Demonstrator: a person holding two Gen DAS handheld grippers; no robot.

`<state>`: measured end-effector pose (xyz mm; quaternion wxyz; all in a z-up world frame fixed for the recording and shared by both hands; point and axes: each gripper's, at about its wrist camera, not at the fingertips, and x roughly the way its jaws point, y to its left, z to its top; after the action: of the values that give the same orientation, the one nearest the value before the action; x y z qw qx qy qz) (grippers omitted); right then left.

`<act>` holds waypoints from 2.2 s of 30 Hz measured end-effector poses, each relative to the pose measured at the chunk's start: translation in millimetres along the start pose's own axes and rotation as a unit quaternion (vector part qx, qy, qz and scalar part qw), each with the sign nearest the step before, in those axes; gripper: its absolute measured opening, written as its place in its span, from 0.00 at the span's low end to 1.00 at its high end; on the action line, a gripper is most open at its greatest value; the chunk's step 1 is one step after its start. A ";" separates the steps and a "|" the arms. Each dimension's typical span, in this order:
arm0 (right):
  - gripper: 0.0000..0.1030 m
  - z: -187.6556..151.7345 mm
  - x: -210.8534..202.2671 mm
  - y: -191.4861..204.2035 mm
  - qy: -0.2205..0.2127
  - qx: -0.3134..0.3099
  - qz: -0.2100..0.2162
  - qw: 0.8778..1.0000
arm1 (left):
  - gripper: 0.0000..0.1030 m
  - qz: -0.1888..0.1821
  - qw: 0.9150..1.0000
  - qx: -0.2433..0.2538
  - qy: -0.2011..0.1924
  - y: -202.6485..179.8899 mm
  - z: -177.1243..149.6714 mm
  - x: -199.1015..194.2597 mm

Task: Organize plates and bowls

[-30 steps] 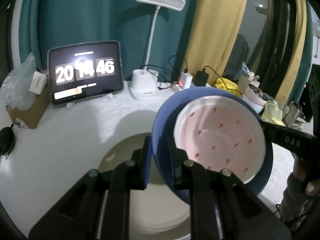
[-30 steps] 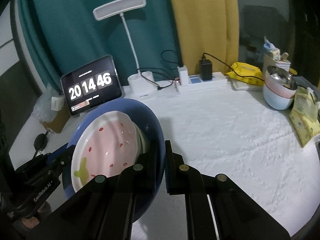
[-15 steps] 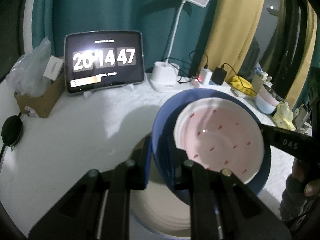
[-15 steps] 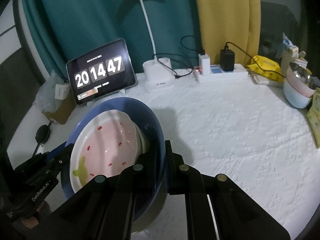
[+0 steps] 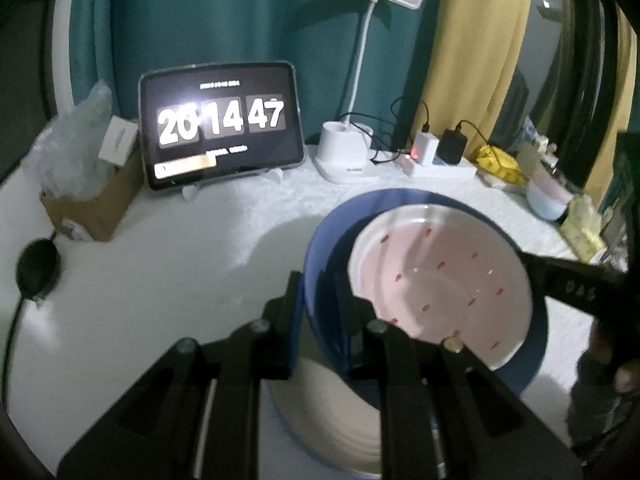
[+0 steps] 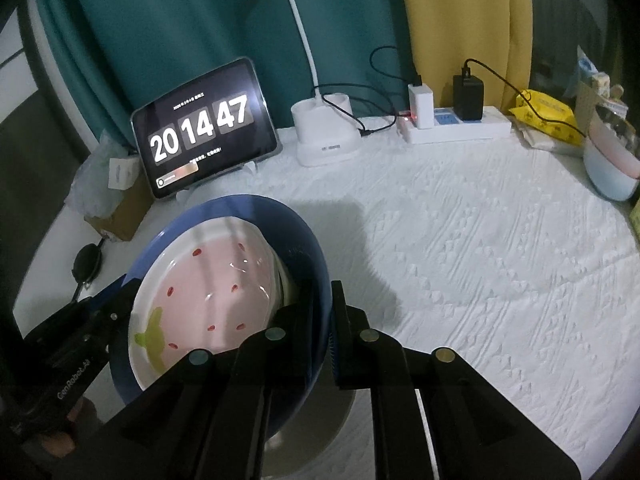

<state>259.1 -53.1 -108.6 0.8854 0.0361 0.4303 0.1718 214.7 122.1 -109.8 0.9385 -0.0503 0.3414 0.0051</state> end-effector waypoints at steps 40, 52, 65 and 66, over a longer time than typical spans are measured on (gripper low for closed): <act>0.34 -7.7 -21.1 -15.9 -0.017 0.008 -0.014 1.000 | 0.32 0.049 0.998 0.028 0.003 -15.8 -0.2 -15.5; 0.39 -13.7 -43.5 -14.9 -0.030 -0.001 -0.015 0.999 | 0.49 0.043 0.999 0.025 -0.001 -22.0 -10.9 -31.8; 0.39 -27.6 -71.8 -15.6 -0.046 -0.010 -0.017 0.999 | 0.51 0.027 0.999 0.028 -0.032 -41.2 -16.6 -65.5; 0.39 -28.4 -74.1 -16.0 -0.047 -0.010 -0.018 0.999 | 0.51 0.025 0.999 0.029 -0.034 -42.7 -16.8 -67.9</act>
<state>199.2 -95.3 -74.2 0.9079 0.0275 0.3870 0.1586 153.7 79.6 -75.2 0.9504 -0.0144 0.3101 0.0206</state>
